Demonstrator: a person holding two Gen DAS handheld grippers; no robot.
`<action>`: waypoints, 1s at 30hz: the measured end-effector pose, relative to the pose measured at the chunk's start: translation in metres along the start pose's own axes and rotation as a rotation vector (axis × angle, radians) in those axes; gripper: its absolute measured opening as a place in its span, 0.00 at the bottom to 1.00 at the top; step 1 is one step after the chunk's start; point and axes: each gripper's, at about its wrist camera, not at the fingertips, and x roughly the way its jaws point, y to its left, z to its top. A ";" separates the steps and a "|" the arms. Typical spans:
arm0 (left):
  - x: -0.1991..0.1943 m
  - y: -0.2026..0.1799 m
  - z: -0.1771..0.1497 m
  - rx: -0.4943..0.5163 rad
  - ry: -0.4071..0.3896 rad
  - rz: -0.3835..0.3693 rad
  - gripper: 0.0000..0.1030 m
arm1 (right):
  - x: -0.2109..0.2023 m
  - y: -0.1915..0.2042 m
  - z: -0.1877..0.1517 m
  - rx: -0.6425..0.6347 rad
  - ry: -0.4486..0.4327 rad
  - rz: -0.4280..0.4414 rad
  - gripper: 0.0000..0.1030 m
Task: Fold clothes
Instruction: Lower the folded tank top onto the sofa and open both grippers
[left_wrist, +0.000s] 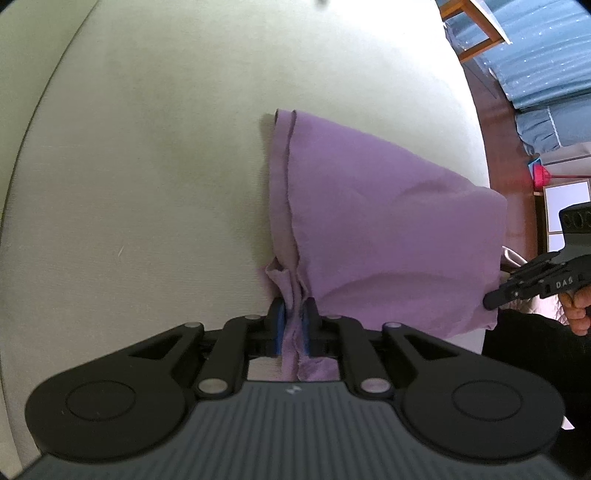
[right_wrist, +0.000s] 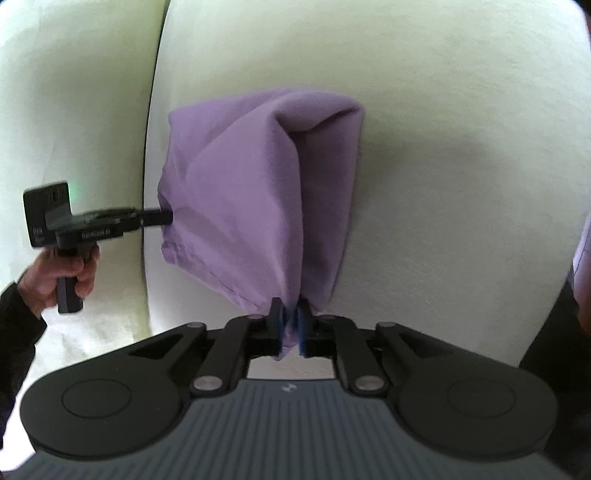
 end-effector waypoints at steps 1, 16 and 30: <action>-0.006 -0.002 -0.004 0.002 0.008 0.013 0.32 | -0.011 -0.002 0.001 0.000 -0.008 -0.001 0.33; -0.054 -0.039 0.048 0.072 -0.142 -0.034 0.37 | -0.049 -0.068 0.066 0.317 -0.171 0.203 0.36; 0.049 -0.100 0.070 0.209 0.000 -0.078 0.37 | 0.006 -0.026 0.107 0.085 -0.258 0.127 0.32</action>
